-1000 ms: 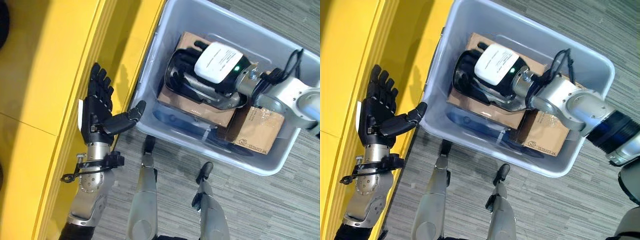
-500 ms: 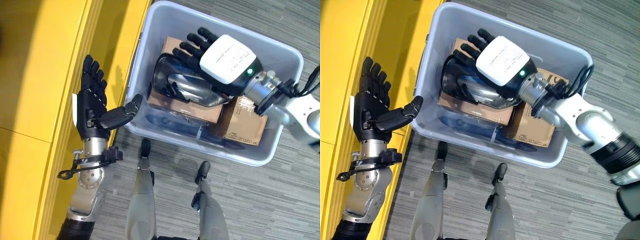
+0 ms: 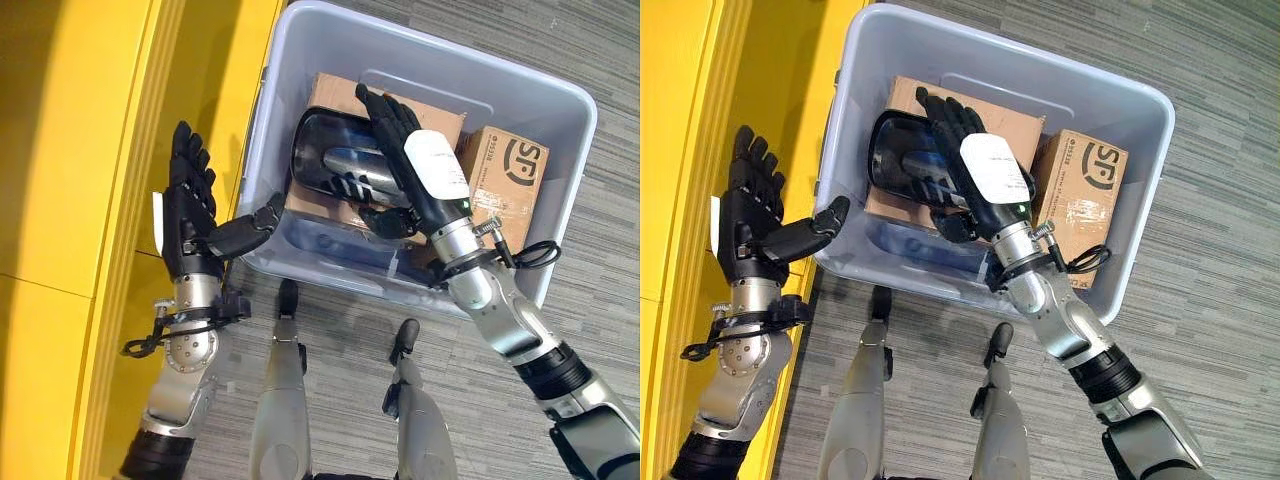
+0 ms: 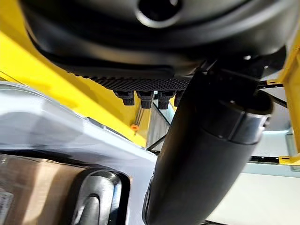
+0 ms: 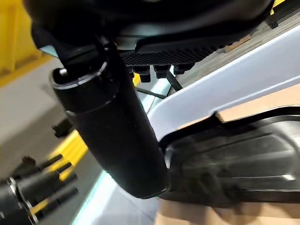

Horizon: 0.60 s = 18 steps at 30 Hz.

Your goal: Move parts from the plastic box to the shelf.

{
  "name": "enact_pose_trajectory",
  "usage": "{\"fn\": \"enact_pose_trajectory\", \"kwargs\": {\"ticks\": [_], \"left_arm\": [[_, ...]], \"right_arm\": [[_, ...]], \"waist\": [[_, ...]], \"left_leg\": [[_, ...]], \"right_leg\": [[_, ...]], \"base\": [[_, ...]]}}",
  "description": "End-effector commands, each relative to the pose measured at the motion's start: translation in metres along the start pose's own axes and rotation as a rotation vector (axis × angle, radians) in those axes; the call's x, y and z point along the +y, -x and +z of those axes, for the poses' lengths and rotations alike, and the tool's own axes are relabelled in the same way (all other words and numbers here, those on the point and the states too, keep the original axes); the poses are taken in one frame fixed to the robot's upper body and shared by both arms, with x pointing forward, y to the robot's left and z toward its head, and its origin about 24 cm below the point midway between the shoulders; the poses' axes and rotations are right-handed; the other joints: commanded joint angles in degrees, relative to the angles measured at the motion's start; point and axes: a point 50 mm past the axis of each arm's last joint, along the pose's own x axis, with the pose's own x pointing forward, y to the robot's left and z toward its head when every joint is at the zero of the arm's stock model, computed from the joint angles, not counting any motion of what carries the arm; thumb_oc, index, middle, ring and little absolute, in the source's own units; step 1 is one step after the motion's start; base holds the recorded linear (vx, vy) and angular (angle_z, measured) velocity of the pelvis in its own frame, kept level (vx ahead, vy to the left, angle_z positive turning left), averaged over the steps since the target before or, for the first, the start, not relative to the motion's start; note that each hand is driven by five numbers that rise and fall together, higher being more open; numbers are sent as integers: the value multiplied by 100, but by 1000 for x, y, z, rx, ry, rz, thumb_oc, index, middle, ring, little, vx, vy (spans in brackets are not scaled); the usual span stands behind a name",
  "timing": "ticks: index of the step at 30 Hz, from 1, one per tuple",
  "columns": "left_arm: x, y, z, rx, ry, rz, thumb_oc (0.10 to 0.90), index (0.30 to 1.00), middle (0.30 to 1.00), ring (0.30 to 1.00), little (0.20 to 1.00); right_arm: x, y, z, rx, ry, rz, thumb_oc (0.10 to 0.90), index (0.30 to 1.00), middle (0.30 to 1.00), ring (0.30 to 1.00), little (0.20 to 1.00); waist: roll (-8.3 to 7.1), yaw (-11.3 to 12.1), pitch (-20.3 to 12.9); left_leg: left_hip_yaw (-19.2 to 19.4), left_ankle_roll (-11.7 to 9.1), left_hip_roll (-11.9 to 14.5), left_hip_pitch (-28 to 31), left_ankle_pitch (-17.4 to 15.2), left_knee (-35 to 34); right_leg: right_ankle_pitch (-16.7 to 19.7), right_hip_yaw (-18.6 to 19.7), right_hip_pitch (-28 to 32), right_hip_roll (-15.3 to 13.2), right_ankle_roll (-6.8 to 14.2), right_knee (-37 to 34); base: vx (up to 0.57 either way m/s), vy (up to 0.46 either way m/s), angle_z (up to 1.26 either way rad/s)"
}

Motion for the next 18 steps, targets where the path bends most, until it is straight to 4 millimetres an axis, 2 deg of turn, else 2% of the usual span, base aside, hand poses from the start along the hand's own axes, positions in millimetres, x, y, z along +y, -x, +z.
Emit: {"fn": "enact_pose_trajectory", "kwargs": {"ticks": [1, 10, 18], "left_arm": [[-3, -5, 35, -208, 12, 1, 900, 1000, 1000, 1000, 1000], [-5, -7, 31, -199, -1, 1, 900, 1000, 1000, 1000, 1000], [-8, -8, 27, -187, 5, 0, 900, 1000, 1000, 1000, 1000]], "right_arm": [[-17, -24, 30, -140, -116, -180, 900, 1000, 1000, 1000, 1000], [-4, -33, 34, -130, -123, -188, 900, 1000, 1000, 1000, 1000], [7, -36, 27, -99, -63, -162, 900, 1000, 1000, 1000, 1000]], "waist": [[10, -150, -135], [49, -70, -77], [84, -35, -71]], "left_leg": [[59, 112, -201, -747, 181, 318], [42, 118, -238, -761, 216, 263], [27, 118, -251, -858, 220, 305]], "right_leg": [[-2006, 128, 1831, 357, -402, 85], [-1983, 69, 1821, 340, -389, 59], [-1995, 45, 1788, 342, -396, 67]], "base": [[0, 0, 0], [0, 0, 0], [0, 0, 0]]}}
